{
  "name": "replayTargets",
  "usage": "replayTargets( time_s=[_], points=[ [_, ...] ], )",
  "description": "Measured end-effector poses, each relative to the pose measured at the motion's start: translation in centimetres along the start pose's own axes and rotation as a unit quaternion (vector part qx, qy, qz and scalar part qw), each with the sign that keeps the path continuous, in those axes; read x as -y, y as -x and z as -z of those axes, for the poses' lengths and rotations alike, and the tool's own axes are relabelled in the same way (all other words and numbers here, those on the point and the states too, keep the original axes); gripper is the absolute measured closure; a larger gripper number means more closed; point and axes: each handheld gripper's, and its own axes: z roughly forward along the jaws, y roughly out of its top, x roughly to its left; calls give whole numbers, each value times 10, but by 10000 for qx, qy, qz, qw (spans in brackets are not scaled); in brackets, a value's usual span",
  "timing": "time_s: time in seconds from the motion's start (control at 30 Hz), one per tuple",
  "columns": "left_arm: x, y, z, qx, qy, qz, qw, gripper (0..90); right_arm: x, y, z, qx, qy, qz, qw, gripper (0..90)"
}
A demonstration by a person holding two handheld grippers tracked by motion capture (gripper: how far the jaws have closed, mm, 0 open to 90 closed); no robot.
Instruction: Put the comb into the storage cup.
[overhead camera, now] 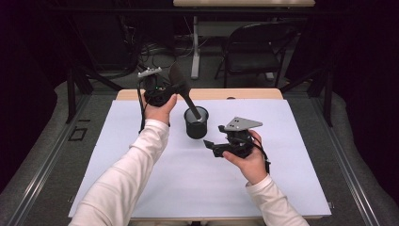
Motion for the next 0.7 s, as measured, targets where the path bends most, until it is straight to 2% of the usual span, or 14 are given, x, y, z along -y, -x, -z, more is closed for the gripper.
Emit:
replayTargets(
  time_s=[0.13,0.4,0.53,0.7],
  points=[
    [-2,-1,-2,-16,42,4,10000,853,0,0,1,-7,25,-21,10000,229],
    [-3,-3,-6,-72,84,18,9999,853,-1,0,4,-180,96,-28,9998,152],
    [-2,-8,-9,-155,101,102,9998,853,-1,0,4,-81,126,-36,9999,138],
    [-2,-12,-12,-189,126,180,9996,853,-1,1,5,-66,141,-94,9998,23]
  ],
)
